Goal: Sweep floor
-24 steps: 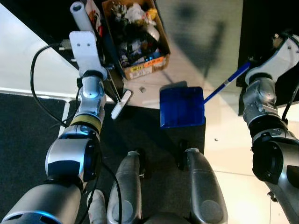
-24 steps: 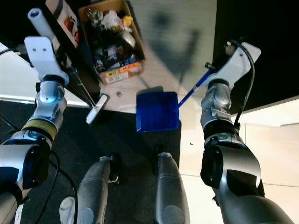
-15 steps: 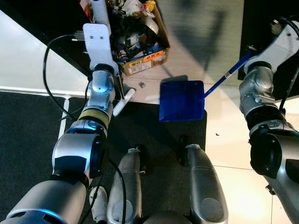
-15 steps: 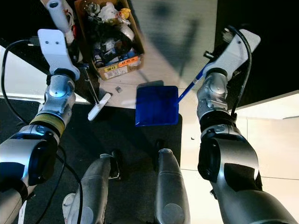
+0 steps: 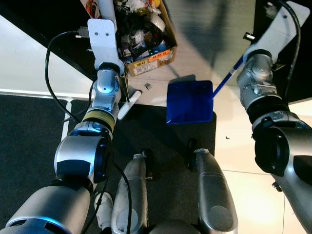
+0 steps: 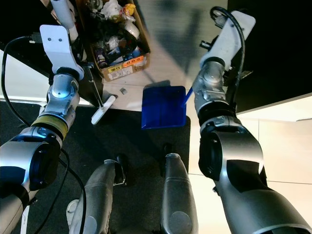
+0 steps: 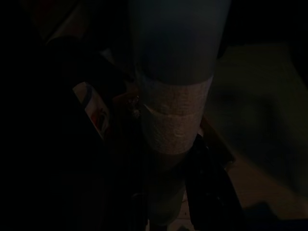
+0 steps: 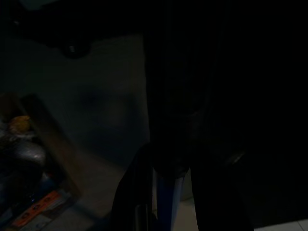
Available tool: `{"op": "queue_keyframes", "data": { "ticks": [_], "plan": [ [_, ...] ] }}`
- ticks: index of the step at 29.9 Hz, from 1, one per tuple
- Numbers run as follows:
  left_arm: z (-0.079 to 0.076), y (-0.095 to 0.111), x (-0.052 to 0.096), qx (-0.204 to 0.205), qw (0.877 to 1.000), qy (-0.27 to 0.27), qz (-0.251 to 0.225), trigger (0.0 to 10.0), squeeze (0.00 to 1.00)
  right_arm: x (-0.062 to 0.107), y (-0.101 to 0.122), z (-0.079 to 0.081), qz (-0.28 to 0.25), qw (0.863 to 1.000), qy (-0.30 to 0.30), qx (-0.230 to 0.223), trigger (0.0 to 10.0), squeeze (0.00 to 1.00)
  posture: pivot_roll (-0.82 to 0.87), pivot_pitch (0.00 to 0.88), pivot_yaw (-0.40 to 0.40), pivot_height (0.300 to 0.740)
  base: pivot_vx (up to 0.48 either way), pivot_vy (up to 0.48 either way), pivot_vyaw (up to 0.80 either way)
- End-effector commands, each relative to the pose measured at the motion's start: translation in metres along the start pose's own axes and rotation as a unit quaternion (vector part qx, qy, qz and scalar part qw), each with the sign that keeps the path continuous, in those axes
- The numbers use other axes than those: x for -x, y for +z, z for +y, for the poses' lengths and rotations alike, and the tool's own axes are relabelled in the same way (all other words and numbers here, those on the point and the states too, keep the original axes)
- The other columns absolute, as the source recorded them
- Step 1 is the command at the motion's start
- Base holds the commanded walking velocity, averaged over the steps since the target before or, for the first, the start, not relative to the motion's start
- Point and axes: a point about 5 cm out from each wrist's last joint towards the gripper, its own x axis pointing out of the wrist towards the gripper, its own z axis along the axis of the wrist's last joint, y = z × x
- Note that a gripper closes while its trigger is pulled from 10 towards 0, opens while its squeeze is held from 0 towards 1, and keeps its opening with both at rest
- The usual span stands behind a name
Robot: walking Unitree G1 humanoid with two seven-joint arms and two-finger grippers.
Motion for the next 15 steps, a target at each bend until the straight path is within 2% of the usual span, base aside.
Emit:
{"op": "queue_keyframes", "data": {
  "ticks": [1, 4, 8, 15],
  "plan": [
    [0.009, -0.026, 0.013, -0.01, 0.998, 0.006, 0.057, 10.0, 0.0, 0.003, -0.011, 0.0, 0.02, 1.0, -0.003, 0.019, 10.0, 0.0, -0.09, 0.584, 0.029, 0.74, 0.0, 0.0, 0.0],
    [0.008, -0.025, 0.013, -0.005, 0.998, 0.001, 0.055, 10.0, 0.0, 0.001, 0.001, 0.008, 0.01, 1.0, -0.006, 0.014, 10.0, 0.0, -0.09, 0.59, 0.03, 0.74, 0.0, 0.0, 0.0],
    [0.005, -0.025, 0.012, 0.001, 0.998, -0.005, 0.055, 10.0, 0.0, 0.002, 0.003, 0.013, 0.011, 1.0, -0.002, 0.007, 10.0, 0.0, -0.1, 0.588, 0.029, 0.74, 0.0, 0.0, 0.0],
    [0.001, -0.023, 0.011, 0.006, 0.999, -0.006, 0.051, 10.0, 0.0, 0.003, -0.001, 0.007, 0.01, 0.999, -0.035, -0.008, 10.0, 0.0, -0.09, 0.588, 0.027, 0.74, 0.0, 0.0, 0.0]
  ]
}}
